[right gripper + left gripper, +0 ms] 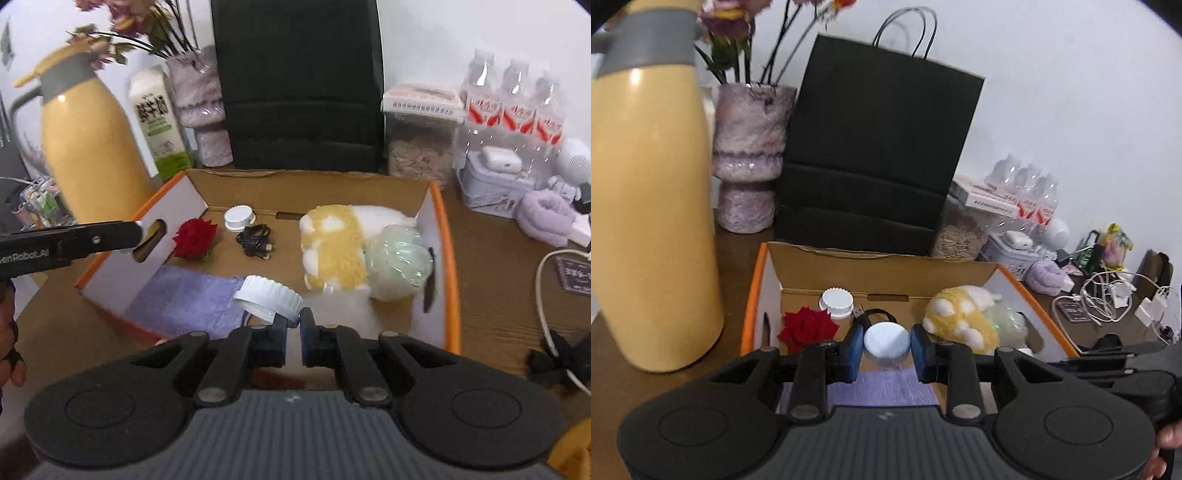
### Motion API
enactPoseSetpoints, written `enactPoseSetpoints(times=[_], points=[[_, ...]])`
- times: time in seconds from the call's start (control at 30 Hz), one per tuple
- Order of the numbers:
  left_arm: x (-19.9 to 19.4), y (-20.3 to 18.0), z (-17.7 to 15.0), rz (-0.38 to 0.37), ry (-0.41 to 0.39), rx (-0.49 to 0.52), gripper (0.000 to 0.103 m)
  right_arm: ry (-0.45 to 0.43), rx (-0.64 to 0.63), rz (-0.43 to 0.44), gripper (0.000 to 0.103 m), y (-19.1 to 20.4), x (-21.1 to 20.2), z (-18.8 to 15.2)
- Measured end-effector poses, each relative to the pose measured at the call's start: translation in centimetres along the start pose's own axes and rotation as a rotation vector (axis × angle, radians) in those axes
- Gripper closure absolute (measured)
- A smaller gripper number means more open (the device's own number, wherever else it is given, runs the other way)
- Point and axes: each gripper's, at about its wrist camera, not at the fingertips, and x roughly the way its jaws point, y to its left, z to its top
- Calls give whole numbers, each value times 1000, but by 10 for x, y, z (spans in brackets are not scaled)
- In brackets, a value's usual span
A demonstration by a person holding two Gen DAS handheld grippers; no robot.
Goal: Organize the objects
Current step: 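Carry the cap and lid into the cardboard box and open both tools, then withdraw both tools from the box back over the table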
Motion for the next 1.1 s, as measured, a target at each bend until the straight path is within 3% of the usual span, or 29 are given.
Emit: enactPoseSetpoints(times=[0.3, 0.33, 0.4, 0.43, 0.47, 0.63, 0.77, 0.87, 1.0, 1.1], points=[[77, -6, 34, 81, 108, 60, 73, 1, 101, 54, 93, 4, 55, 69], [81, -6, 35, 94, 113, 63, 69, 6, 134, 57, 90, 2, 66, 78], [79, -4, 37, 96, 94, 79, 49, 26, 158, 37, 64, 0, 82, 88], [75, -2, 37, 93, 69, 79, 45, 27, 167, 12, 51, 0, 85, 90], [72, 0, 38, 94, 56, 80, 39, 6, 162, 6, 50, 1, 83, 90], [43, 3, 37, 126, 16, 60, 37, -39, 133, -10, 49, 0, 66, 85], [-18, -10, 24, 67, -63, 100, 22, -100, 110, -12, 41, -1, 20, 65], [-77, -22, -4, 20, -141, 117, 12, -165, 82, -32, 33, 2, -30, 33], [-141, -39, -62, -38, -162, 128, 11, -291, 91, -42, 23, 11, -105, -31], [-182, -57, -110, -32, -145, 132, 10, -351, 116, -12, 19, 25, -159, -92]])
